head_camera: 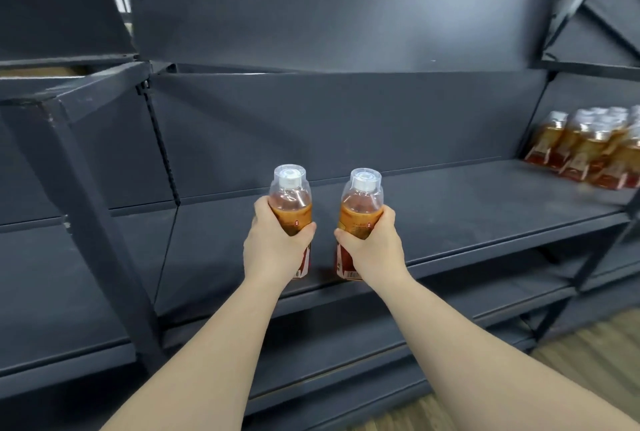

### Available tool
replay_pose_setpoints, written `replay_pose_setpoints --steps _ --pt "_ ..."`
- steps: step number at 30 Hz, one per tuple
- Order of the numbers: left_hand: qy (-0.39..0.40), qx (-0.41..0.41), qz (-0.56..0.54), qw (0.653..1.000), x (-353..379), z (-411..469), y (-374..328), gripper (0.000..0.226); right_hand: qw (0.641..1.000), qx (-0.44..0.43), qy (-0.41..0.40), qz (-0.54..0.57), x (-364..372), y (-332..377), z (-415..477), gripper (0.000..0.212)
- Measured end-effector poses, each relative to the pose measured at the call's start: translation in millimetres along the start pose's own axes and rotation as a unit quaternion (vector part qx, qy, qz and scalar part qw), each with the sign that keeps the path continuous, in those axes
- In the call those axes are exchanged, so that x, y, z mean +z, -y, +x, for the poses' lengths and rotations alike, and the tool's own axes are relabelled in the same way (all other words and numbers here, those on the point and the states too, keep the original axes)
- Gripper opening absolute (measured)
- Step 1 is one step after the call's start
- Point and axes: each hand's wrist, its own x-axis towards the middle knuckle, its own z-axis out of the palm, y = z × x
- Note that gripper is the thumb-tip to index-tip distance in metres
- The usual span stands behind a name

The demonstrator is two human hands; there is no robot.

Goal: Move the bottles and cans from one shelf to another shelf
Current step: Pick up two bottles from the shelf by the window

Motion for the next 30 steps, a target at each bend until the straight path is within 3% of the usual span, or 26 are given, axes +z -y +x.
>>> replay_pose_setpoints --steps 10,17,23,30 --pt "0.144 0.098 -0.047 0.984 112.5 -54.0 -94.6 0.066 0.987 0.055 -0.15 -0.008 -160.1 -45.5 -19.5 0.056" --pt "0.269 0.154 -0.083 0.947 221.9 -127.6 -179.8 0.063 0.952 0.11 -0.285 -0.03 -304.0 -104.6 -40.9 0.061" --pt "0.368 0.195 -0.12 0.901 302.7 -199.1 -245.9 0.056 0.923 0.151 -0.353 -0.031 -410.3 -150.9 -65.9 0.064" --pt "0.421 0.237 -0.124 0.867 374.0 -276.4 -301.1 0.06 0.887 0.189 -0.419 -0.045 -504.8 -197.7 -103.4 0.067"
